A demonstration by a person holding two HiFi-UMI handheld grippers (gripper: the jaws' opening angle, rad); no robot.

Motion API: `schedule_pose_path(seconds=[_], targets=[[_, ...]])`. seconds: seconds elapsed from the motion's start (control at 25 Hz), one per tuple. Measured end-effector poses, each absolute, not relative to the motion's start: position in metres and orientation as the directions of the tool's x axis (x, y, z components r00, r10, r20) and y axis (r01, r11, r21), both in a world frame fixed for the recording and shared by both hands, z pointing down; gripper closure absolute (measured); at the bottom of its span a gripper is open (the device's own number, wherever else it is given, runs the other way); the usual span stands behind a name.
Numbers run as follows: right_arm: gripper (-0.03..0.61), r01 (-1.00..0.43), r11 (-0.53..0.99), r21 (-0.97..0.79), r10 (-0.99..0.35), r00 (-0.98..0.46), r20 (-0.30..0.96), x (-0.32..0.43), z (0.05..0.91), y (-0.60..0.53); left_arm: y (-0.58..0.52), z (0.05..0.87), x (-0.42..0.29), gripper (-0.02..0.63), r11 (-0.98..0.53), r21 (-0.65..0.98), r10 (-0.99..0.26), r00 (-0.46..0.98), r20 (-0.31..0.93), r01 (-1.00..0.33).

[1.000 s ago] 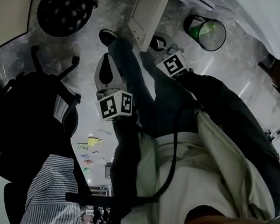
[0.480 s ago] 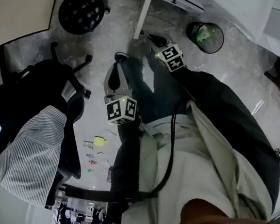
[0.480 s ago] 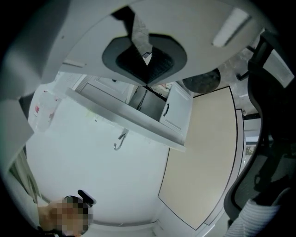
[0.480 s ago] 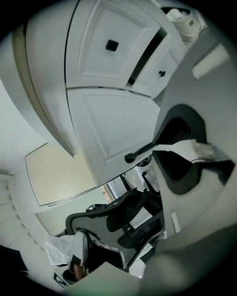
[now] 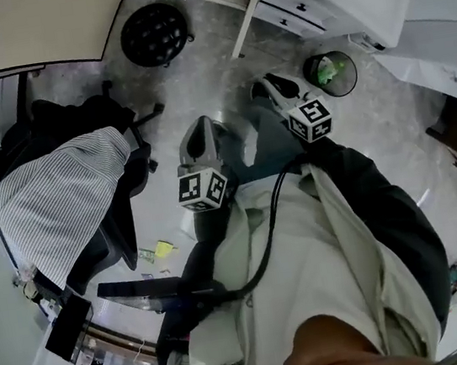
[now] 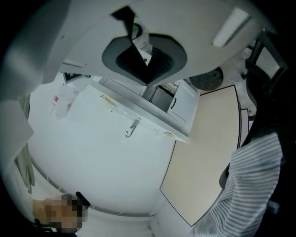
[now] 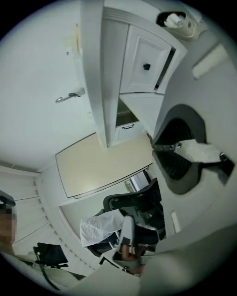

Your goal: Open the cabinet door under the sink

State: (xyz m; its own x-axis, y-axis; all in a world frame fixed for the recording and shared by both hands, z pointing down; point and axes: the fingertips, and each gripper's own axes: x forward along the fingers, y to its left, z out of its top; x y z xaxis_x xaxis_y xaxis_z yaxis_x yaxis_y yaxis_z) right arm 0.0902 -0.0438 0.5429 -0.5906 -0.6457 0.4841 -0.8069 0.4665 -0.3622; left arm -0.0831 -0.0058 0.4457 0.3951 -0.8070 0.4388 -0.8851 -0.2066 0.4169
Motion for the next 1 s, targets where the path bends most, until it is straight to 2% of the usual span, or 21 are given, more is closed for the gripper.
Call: schedule_pose_path(seconds=[0.2, 0.52, 0.76, 1.0], targets=[[0.537, -0.840, 0.435, -0.323, -0.747, -0.537, 0.392, 0.081, 0.470, -0.011, 0.020, 0.419, -0.103, 0.607, -0.318, 0.392, -0.788, 0.470, 0.396, -0.863], [0.537, -0.861, 0.453, -0.232, -0.773, -0.509, 0.379, 0.066, 0.430, 0.050, 0.038, 0.400, -0.117, 0.607, -0.391, 0.382, -0.772, 0.524, 0.360, -0.838], [0.537, -0.876, 0.413, -0.249, -0.796, -0.480, 0.369, 0.068, 0.432, 0.072, 0.054, 0.401, -0.112, 0.607, -0.449, 0.365, -0.747, 0.567, 0.347, -0.815], [0.537, -0.845, 0.465, -0.264, -0.766, -0.534, 0.358, 0.054, 0.434, 0.049, 0.051, 0.387, -0.123, 0.607, -0.423, 0.316, -0.798, 0.514, 0.315, -0.850]])
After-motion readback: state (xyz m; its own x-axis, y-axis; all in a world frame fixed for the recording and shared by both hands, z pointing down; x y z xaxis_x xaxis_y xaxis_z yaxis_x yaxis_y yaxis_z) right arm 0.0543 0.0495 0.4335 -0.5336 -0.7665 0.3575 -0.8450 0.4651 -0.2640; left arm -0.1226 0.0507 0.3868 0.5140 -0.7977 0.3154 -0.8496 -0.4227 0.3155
